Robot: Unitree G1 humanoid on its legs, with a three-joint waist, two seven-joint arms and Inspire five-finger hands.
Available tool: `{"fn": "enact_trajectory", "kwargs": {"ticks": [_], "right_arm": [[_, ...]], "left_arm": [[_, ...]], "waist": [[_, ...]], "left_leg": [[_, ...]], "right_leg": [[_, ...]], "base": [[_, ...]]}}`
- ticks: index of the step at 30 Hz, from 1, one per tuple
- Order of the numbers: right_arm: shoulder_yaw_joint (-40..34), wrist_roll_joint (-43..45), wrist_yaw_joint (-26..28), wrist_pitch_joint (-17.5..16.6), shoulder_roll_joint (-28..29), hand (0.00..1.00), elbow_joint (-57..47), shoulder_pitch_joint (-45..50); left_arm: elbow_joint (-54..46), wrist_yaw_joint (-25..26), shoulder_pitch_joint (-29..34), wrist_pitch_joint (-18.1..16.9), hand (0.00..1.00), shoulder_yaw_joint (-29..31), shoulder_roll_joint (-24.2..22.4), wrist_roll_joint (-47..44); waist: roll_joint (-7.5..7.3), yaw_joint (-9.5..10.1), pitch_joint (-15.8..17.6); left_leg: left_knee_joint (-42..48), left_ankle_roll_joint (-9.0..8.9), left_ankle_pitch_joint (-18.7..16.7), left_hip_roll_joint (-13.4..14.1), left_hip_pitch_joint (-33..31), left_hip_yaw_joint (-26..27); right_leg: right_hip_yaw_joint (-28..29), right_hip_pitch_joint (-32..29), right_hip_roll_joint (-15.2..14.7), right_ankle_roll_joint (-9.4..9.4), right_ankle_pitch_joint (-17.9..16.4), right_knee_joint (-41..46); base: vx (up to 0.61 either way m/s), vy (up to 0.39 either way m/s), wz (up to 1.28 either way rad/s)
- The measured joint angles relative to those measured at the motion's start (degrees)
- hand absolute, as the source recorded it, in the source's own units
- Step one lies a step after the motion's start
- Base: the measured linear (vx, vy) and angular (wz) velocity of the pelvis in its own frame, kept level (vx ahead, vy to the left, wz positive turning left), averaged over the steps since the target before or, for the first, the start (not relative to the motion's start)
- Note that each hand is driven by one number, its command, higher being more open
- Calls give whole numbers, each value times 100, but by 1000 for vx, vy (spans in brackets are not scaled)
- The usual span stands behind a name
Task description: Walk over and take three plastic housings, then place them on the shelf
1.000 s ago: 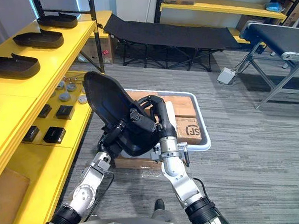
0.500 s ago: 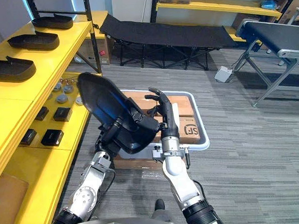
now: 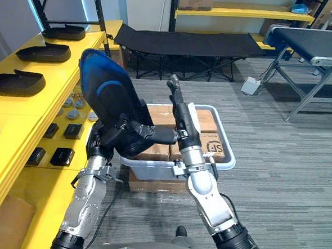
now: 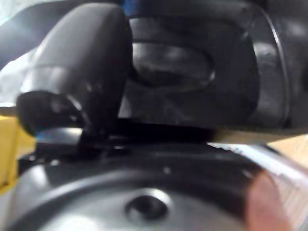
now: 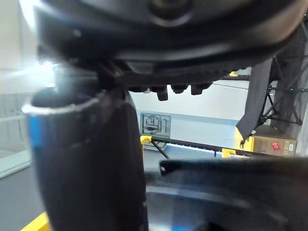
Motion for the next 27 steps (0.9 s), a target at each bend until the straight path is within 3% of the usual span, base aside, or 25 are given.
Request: {"fn": "enact_trajectory", "kwargs": {"ticks": [3,9,12,18,22,27], "right_arm": [[-188,351,263,0,-16,100,-2,299],[-467,1871,957,-110,196,100,5,1113],[-834,1874,1059,-179,476,100,100,1414],[-1242,1990,949,-151,633,100,1060,1485],[-1174,1992,909,-135,644,100,1145,1408],[-666,1850,1004,110,634,100,1404,951]], "left_arm": [[-60,291,142,-1,0,205,17,446],[-137,1129,581,-60,0,917,-5,977],[-251,1275,702,-268,0,1308,-29,947],[-1133,1067,1187,-909,0,1755,-111,432],[-1415,918,1431,-933,0,1844,-243,437],[-1696,982,1792,-911,0,2017,-371,485]], "waist": [[36,-7,-23],[119,-113,-72],[118,-121,-73],[165,-100,-74],[260,-31,-82],[295,264,-89]], "left_leg": [[-25,-1,-1,0,-1,37],[-107,-14,11,0,-7,81],[-108,-15,-3,-1,-13,118],[-111,-1,-17,-4,-30,93],[-94,37,-36,-13,-59,-86],[27,69,-15,-58,-427,-865]], "right_leg": [[27,-39,0,0,-1,0],[89,-130,17,28,17,0],[121,-162,17,27,16,0],[85,-162,13,-16,-28,-3],[-91,-62,-2,-3,-81,-10],[-796,144,-12,-13,-171,-35]], "base": [[0,1,-5],[7,4,-4],[-3,18,-6],[-6,7,1],[-8,4,21],[1,-21,67]]}}
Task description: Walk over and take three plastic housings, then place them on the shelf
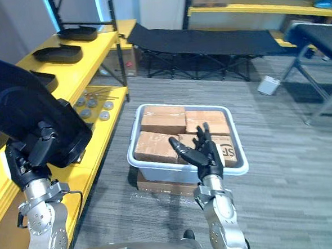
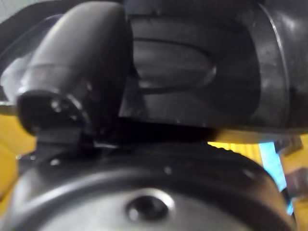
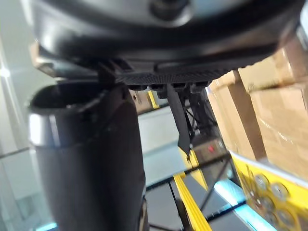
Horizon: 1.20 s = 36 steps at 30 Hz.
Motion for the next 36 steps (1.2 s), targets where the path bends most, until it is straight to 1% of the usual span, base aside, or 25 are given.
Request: {"fn": "enact_trajectory", "kwargs": {"ticks": [1,2,3,4,6,9,11,13,14,15,19,21,22,23,24,25,26,27,28,29,30,32,33,35,36], "right_arm": [[327,-222,67,63,-105,100,191,-237],[460,-340,64,65,-159,100,274,-346],[700,-506,57,67,-231,100,364,-506],[873,-581,44,67,-261,100,375,-609],[1107,-779,9,66,-247,100,374,-844],[1257,-764,-72,64,-187,100,374,-1182],[1241,-760,-169,64,-158,100,365,-1231],[1228,-770,-340,84,-156,100,363,-1176],[1183,-780,-456,94,-155,100,348,-1065],[1079,-782,-520,124,-157,100,347,-945],[917,-781,-552,133,-168,100,347,-828],[776,-784,-552,130,-170,100,346,-713],[633,-784,-553,129,-168,100,339,-595],[511,-784,-557,129,-165,100,332,-492],[250,-786,-576,128,-164,100,220,-314],[98,-788,-585,126,-166,100,126,-221],[-101,-788,-602,107,-173,100,22,-128],[-222,-785,-613,54,-209,100,-52,-49],[-348,-785,-628,-71,-278,100,-84,72],[-380,-786,-635,-109,-291,100,-91,120],[-406,-785,-641,-166,-331,100,-93,143],[-342,-784,-628,-343,-264,100,-94,127],[-296,-784,-608,-368,-245,100,-94,111],[-112,-784,-591,-386,-243,100,-93,-38],[-10,-786,-604,-416,-230,100,-82,-198]], "left_arm": [[-69,-6,116,12,0,163,-83,8],[-102,-18,189,12,0,243,-129,8],[-174,-49,343,12,0,414,-202,7],[-222,-84,504,12,0,639,-230,-16],[-339,-158,841,11,0,1056,-287,-143],[-474,-232,1221,-9,0,1558,-403,-562],[-477,-358,1311,-7,0,1596,-428,-727],[-477,-667,1283,-7,0,1538,-469,-765],[-477,-906,1280,-7,0,1428,-452,-823],[-477,-1156,1285,-6,0,1203,-457,-904],[-477,-1359,1280,-1,0,931,-457,-923],[-477,-1415,1259,0,0,824,-458,-938],[-478,-1479,1236,0,0,744,-454,-941],[-477,-1568,1197,0,0,687,-451,-945],[-477,-1736,1043,-1,0,570,-434,-949],[-477,-1825,978,-3,0,498,-424,-963],[-476,-1957,917,-7,0,409,-394,-973],[-475,-2006,927,-7,0,308,-372,-974],[-472,-2041,981,-7,0,132,-366,-974],[-474,-2048,1025,-8,0,44,-365,-974],[-473,-2040,1114,-9,0,-62,-343,-971],[-473,-1975,1238,-10,0,-72,-256,-969],[-473,-1928,1258,-10,0,-72,-241,-968],[-473,-1780,1247,-12,0,-71,-176,-962],[-467,-1717,1198,-12,0,-71,-123,-937]], "waist": [[3,166,1],[4,248,1],[0,432,2],[-24,626,3],[-63,866,5],[-125,1107,16],[-134,1150,28],[-168,1058,47],[-191,972,52],[-199,963,53],[-139,879,100],[-61,846,150],[-23,829,181],[-24,761,194],[-27,580,299],[20,502,366],[103,468,484],[186,408,546],[255,335,592],[279,325,595],[365,339,581],[391,363,565],[372,366,577],[297,382,621],[238,386,661]], "left_leg": [[50,-21,41,-26,-130,-323],[55,-48,66,-39,-165,-430],[63,-55,84,-80,-218,-640],[43,-44,90,-125,-226,-784],[-2,-18,87,-201,-229,-944],[34,-41,59,-294,-304,-1117],[107,-32,27,-335,-411,-1271],[167,3,50,-393,-520,-1579],[209,11,63,-450,-570,-1816],[229,2,61,-480,-588,-1958],[284,-73,152,-493,-709,-2208],[258,-51,214,-525,-702,-2340],[206,-20,333,-553,-719,-2341],[178,72,505,-585,-803,-2179],[128,445,796,-598,-950,-1507],[15,723,841,-526,-982,-1013],[-106,1004,923,-309,-1072,-449],[-125,1007,919,-136,-1119,-34],[-217,905,991,-88,-1102,174],[-269,804,1074,-94,-1095,175],[-297,713,1292,-93,-1085,192],[-163,567,1316,-94,-1084,289],[-102,547,1295,-92,-1097,313],[151,524,1163,-93,-1213,370],[451,510,1011,-93,-1370,377]], "right_leg": [[-329,110,0,50,5,24],[-461,159,0,62,-5,24],[-693,267,-12,95,-41,23],[-839,327,-36,125,-95,23],[-1000,428,-89,173,-153,23],[-1176,483,-144,168,-195,26],[-1226,492,-156,174,-305,108],[-1177,460,-167,240,-653,427],[-1081,451,-156,230,-884,683],[-1116,422,-194,248,-1091,956],[-1308,368,-230,252,-1349,1344],[-1422,379,-291,253,-1518,1583],[-1490,426,-319,224,-1646,1697],[-1662,501,-331,185,-1703,1708],[-1927,648,-320,101,-1754,1658],[-2032,694,-300,105,-1753,1656],[-2208,714,-290,130,-1748,1707],[-2367,752,-287,151,-1795,1758],[-2550,805,-330,193,-1889,1873],[-2547,781,-365,209,-1944,1967],[-2485,690,-417,233,-2078,2175],[-2219,537,-509,252,-2276,2402],[-2134,503,-513,252,-2292,2432],[-1972,359,-598,227,-2352,2615],[-1899,259,-688,243,-2417,2785]], "base": [[42,-37,100],[28,-41,107],[2,-9,83],[5,7,84],[14,25,49],[34,58,30],[24,36,43],[46,14,79],[62,-16,93],[59,-25,79],[54,-31,39],[50,-46,42],[6,-74,74],[-16,-98,146],[-58,-87,160],[-109,-68,169],[-124,-35,120],[-121,-35,123],[-73,-21,89],[-74,7,55],[-86,40,8],[-83,52,-18],[-38,37,-24],[-25,51,-18],[2,71,-13]]}}
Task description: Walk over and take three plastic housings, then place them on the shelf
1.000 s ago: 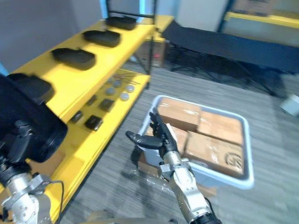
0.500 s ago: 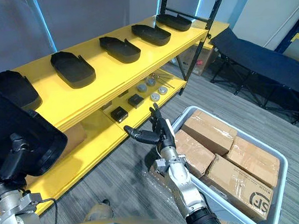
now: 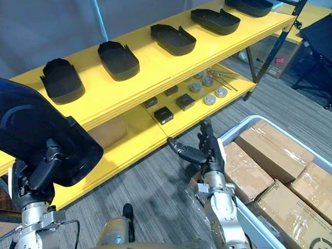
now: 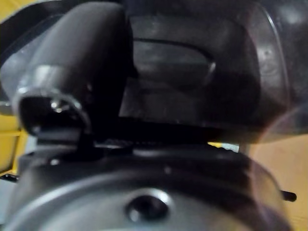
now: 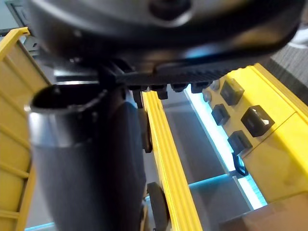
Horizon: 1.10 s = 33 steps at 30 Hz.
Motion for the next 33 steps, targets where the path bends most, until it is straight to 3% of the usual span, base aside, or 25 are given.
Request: {"fn": "enact_trajectory", "kwargs": {"ticks": [4,6,7,9,10,12,13,14,15,17,18,19,21,22,23,24,27,33], "right_arm": [[175,-636,-264,-54,131,100,80,-277],[195,-667,-353,-83,284,100,80,-267],[164,-667,-338,-83,310,100,75,-240],[101,-689,-266,-81,286,100,85,-241],[8,-873,-225,-81,301,100,85,-240],[-104,-889,-91,-97,309,100,79,-255],[-196,-891,-13,-150,303,100,62,-271],[-325,-887,51,-173,305,100,41,-272],[-429,-887,74,-176,306,100,24,-272],[-838,-882,82,-183,294,100,-186,-247],[-1052,-875,81,-242,264,100,-367,-244],[-1134,-871,81,-313,230,100,-447,-243],[-1314,-874,55,-520,-4,100,-737,-356],[-1332,-871,57,-532,-119,100,-736,-468],[-1357,-871,62,-532,-376,100,-736,-705],[-1395,-863,62,-532,-533,100,-736,-904],[-1647,-746,121,-602,-591,100,-751,-1233],[-1814,-420,196,-690,-420,100,-765,-1326]], "left_arm": [[68,169,-275,0,0,11,38,144],[65,88,-522,1,0,83,120,249],[69,49,-595,0,0,88,165,249],[123,-39,-886,-2,0,121,228,251],[118,-122,-1049,-4,0,123,306,261],[114,-131,-1165,-5,0,122,461,265],[119,-98,-1288,-2,0,102,531,270],[131,-62,-1409,-2,0,91,575,278],[149,-37,-1494,-2,0,72,590,280],[245,45,-1766,-2,0,-1,672,364],[345,67,-1877,-2,0,-55,701,451],[402,83,-1921,1,0,-55,715,478],[469,122,-1910,32,0,-68,733,477],[481,140,-1883,42,0,-61,680,467],[488,139,-1828,45,0,-60,581,451],[476,126,-1758,45,0,-56,562,441],[476,90,-1662,44,0,-49,511,298],[474,91,-1440,-70,0,8,336,-235]], "waist": [[-114,39,82],[-341,102,35],[-377,83,8],[-388,-16,4],[-388,-81,7],[-396,-203,2],[-367,-313,24],[-403,-374,7],[-362,-412,32],[-383,-513,15],[-427,-552,-11],[-475,-579,-37],[-657,-601,-109],[-604,-559,-124],[-407,-460,-139],[-305,-440,-170],[-296,-367,-181],[-288,-309,-180]], "left_leg": [[830,-27,-520,-81,-129,-15],[1000,85,-827,-338,-86,16],[966,115,-880,-404,-54,17],[917,166,-917,-590,-1,-155],[661,228,-902,-659,191,-229],[258,386,-812,-661,538,-381],[150,440,-833,-661,653,-534],[73,458,-842,-650,741,-652],[18,461,-844,-647,795,-740],[-63,423,-820,-658,865,-993],[-46,400,-834,-725,874,-1184],[-47,390,-839,-785,870,-1302],[-43,239,-951,-1131,879,-1529],[-5,205,-1000,-1115,870,-1538],[109,140,-1097,-974,786,-1566],[147,92,-1153,-862,756,-1624],[131,33,-1186,-739,740,-1697],[95,20,-1146,-831,675,-1767]], "right_leg": [[-10,216,-221,158,-116,195],[-162,473,-490,278,-124,44],[-150,526,-511,349,12,156],[500,-32,-829,-391,481,1321],[1137,-593,-924,-809,1452,2129],[1799,-1027,-863,-638,2365,2735],[2070,-1329,-646,-604,1581,3067],[2218,-1491,-394,-650,1169,3034],[2269,-1542,-202,-617,989,2820],[2700,-1528,537,-403,684,1240],[2908,-1498,798,-384,715,386],[2945,-1467,858,-348,764,47],[2863,-1311,780,-350,1449,-689],[2847,-1181,782,-303,1417,-925],[2720,-961,943,-305,1564,-1386],[2602,-771,1081,-362,1704,-1741],[2448,-582,1234,-425,1772,-2035],[2371,-575,1188,-443,1760,-2045]], "base": [[45,106,2],[125,187,23],[247,242,49],[227,216,56],[139,173,36],[229,169,38],[285,154,54],[227,106,54],[216,82,69],[212,-3,85],[221,-76,84],[264,-125,98],[208,-173,78],[184,-165,27],[151,-116,13],[127,-94,16],[87,-95,22],[7,4,13]]}}
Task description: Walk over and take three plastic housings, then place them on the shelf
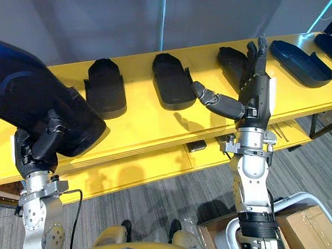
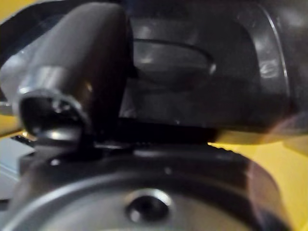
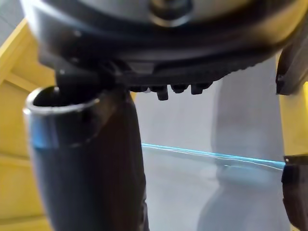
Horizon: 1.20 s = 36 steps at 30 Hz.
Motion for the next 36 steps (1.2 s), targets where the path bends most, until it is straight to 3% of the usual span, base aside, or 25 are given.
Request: {"fn": "enact_trajectory", "kwargs": {"ticks": [5,6,8,10,13,14,15,16,18,19,20,21,22,23,24,25,26,27,28,29,31,32,34,36], "right_arm": [[123,-4,104,-40,533,100,-349,679],[131,-5,119,-67,570,100,-349,786],[155,-5,88,-74,654,100,-348,1019],[153,-7,3,-78,651,100,-346,1108],[149,208,26,-96,657,100,-279,1068],[166,338,132,-110,661,100,-190,940],[167,465,218,-112,657,100,-122,853],[193,516,276,-112,656,100,-75,799],[442,732,376,-181,636,100,83,731],[510,735,386,-218,614,100,163,727],[619,733,421,-252,576,100,324,726],[684,732,449,-263,602,100,482,727],[729,713,449,-265,638,100,670,731],[738,694,438,-264,666,100,764,742],[768,662,384,-263,720,100,931,774],[851,614,327,-292,805,100,1032,800],[1007,471,309,-314,893,100,1021,819],[1081,408,311,-349,924,100,1021,814],[1234,239,310,-360,990,100,1021,791],[1383,120,294,-359,1062,100,1005,822],[1519,-81,238,-354,1079,100,857,891],[1543,-219,196,-354,1077,100,697,886],[1537,-258,132,-365,1067,100,408,876],[1392,-382,76,-376,1031,100,249,874]], "left_arm": [[-251,-7,408,-17,0,-30,-159,11],[-250,-8,416,-16,0,-50,-154,14],[-236,-63,418,-16,0,-91,-180,-4],[-215,-168,415,-45,0,-128,-183,-20],[-108,-390,410,-85,0,-203,-188,2],[-32,-410,382,-92,0,-189,-173,108],[73,-422,372,-114,0,-193,-166,191],[169,-434,376,-156,0,-190,-149,245],[470,-505,384,-186,0,-156,-109,302],[527,-531,384,-197,0,-150,-108,317],[610,-599,375,-198,0,-142,-104,461],[671,-693,374,-198,0,-129,-71,566],[744,-878,300,-196,0,-126,59,719],[802,-1000,217,-190,0,-143,146,743],[895,-1199,48,-189,0,-174,302,674],[984,-1359,-124,-189,0,-158,486,668],[992,-1420,-152,-182,0,-144,689,694],[976,-1437,-153,-182,0,-124,769,712],[949,-1481,-157,-180,0,-54,878,709],[950,-1508,-182,-137,0,36,919,664],[943,-1476,-236,-122,0,97,883,584],[926,-1332,-321,-65,0,69,821,476],[852,-975,-366,-19,0,-21,562,453],[660,-694,-327,-10,0,-212,364,488]], "waist": [[9,-39,0],[21,-85,7],[71,-232,30],[118,-315,58],[114,-310,75],[-83,-339,166],[-198,-344,209],[-137,-297,195],[126,-339,136],[185,-339,101],[288,-380,39],[333,-462,10],[403,-606,-20],[441,-640,1],[472,-636,3],[390,-558,56],[380,-468,47],[385,-437,45],[381,-336,44],[374,-330,42],[332,-312,18],[268,-309,-19],[283,-336,-12],[289,-369,-12]], "left_leg": [[-66,2,-12,-109,18,-46],[-62,31,-35,-27,8,128],[-52,56,-23,402,39,1157],[-73,125,117,538,106,1634],[-161,46,496,154,201,1708],[134,-75,787,-170,35,1681],[566,171,707,-205,-146,1652],[898,270,615,-38,-252,1597],[1510,165,591,563,-310,1089],[1494,150,654,642,-277,992],[1459,-106,574,646,-206,879],[1462,-221,147,563,-86,993],[1471,-629,-389,573,-37,1215],[1471,-722,-634,579,-3,1295],[1529,-667,-866,536,20,1335],[1676,-601,-904,470,8,1398],[1654,-507,-953,482,32,1486],[1614,-439,-969,496,40,1547],[1420,-268,-928,593,89,1728],[1232,-114,-831,608,95,1747],[1003,-24,-697,569,120,1745],[860,17,-596,502,114,1747],[700,81,-460,364,94,1765],[585,96,-337,306,54,1675]], "right_leg": [[-262,155,-108,1,-81,40],[-360,230,-126,-5,-102,43],[-694,323,-266,22,-322,358],[-835,310,-519,140,-568,759],[-634,28,-1067,253,-1098,1547],[-541,-69,-1528,373,-1201,1775],[-394,-162,-1731,408,-1188,1836],[-270,-220,-1765,441,-1167,1843],[189,-328,-1852,614,-1251,2020],[330,-405,-1898,695,-1286,2109],[537,-523,-2003,851,-1337,2259],[652,-503,-2098,938,-1322,2238],[630,-416,-2209,1064,-1165,2129],[605,-328,-2236,1094,-1071,2041],[642,-180,-2275,1101,-858,1835],[670,-40,-2313,1090,-407,1549],[568,21,-2258,979,160,1263],[436,21,-2217,891,453,1118],[107,-34,-2123,634,698,946],[41,-93,-1808,615,200,1345],[-1,-102,-1377,664,-443,1601],[-58,-98,-1157,571,-732,1602],[-161,-17,-1090,354,-864,1286],[-236,117,-1068,465,-757,978]], "base": [[-36,30,27],[-26,12,77],[-19,17,80],[4,110,58],[-7,133,28],[-52,147,1],[-65,124,-21],[-73,173,-53],[-47,285,-72],[-18,347,-70],[6,442,-51],[32,489,-22],[33,531,10],[32,537,31],[9,508,15],[-7,573,-2],[-22,450,-19],[-25,416,-36],[-9,300,-27],[1,241,-21],[24,138,3],[9,116,3],[-33,68,5],[-43,25,28]]}}
